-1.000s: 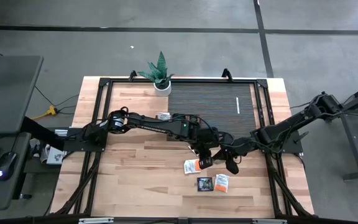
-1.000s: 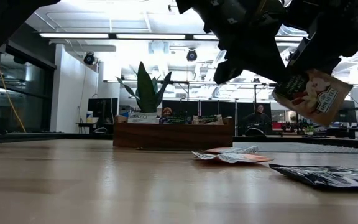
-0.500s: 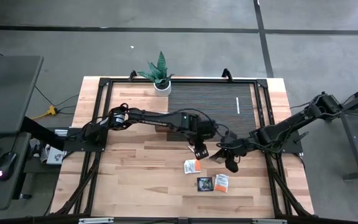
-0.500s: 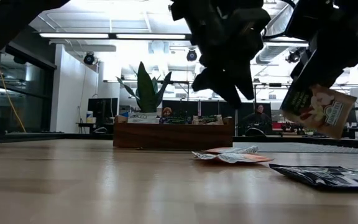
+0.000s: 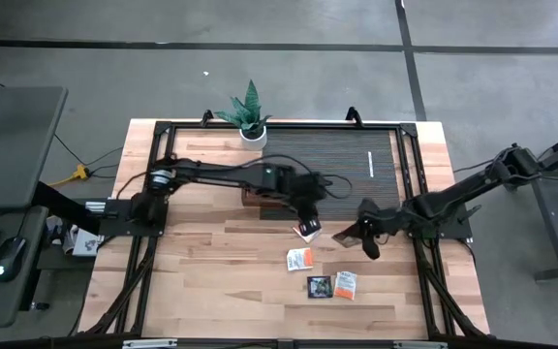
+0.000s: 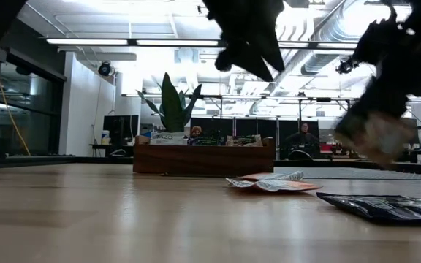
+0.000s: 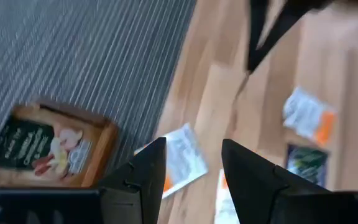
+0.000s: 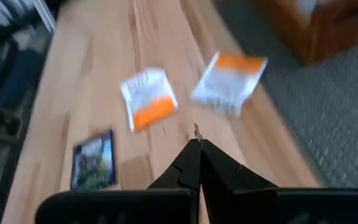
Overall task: Pick & Place Tea
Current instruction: Put the brown tea bag into the right section of the wooden organizer
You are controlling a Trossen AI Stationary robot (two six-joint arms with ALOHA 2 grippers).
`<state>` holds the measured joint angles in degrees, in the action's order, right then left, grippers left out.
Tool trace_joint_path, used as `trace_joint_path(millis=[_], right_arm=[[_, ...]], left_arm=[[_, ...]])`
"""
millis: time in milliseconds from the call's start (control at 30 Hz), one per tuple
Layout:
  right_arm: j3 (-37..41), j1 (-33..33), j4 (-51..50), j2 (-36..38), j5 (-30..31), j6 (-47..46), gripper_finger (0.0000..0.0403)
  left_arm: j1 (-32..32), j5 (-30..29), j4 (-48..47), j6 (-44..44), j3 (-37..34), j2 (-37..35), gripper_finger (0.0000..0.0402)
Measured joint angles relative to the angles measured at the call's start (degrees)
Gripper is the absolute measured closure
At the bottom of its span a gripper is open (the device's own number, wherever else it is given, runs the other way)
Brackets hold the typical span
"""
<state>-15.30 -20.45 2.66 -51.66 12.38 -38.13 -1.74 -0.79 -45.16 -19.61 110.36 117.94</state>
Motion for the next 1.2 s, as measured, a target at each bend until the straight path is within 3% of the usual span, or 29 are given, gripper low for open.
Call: trace_joint_path(millis=[200,400,733,1000,1200], right_arm=[[2.2,4.0,9.1,4.8,3.8,7.0,0.0403],[2.4,13.9,16.9,2.9,0.1,12.8,0.0403],[-0.5,32.6,39.8,-16.4,-12.1,11.3,0.0403],[-13.4,35.1,41.7,-33.0,-16.0,12.5,0.0403],[-16.8,35.3,41.3,-40.0,-15.5,11.2,0.0403]], left_arm=[[-0.1,0.3,20.9,-5.2,-21.9,-13.4,0.0248],[-0.3,0.3,48.9,-16.0,-47.3,-26.8,0.0248],[-0.4,-3.2,85.4,-19.6,-74.6,-38.5,0.0248],[4.9,2.9,113.9,-27.5,-88.8,-39.2,0.0248],[6.0,6.1,119.6,-28.5,-91.6,-39.2,0.0248]])
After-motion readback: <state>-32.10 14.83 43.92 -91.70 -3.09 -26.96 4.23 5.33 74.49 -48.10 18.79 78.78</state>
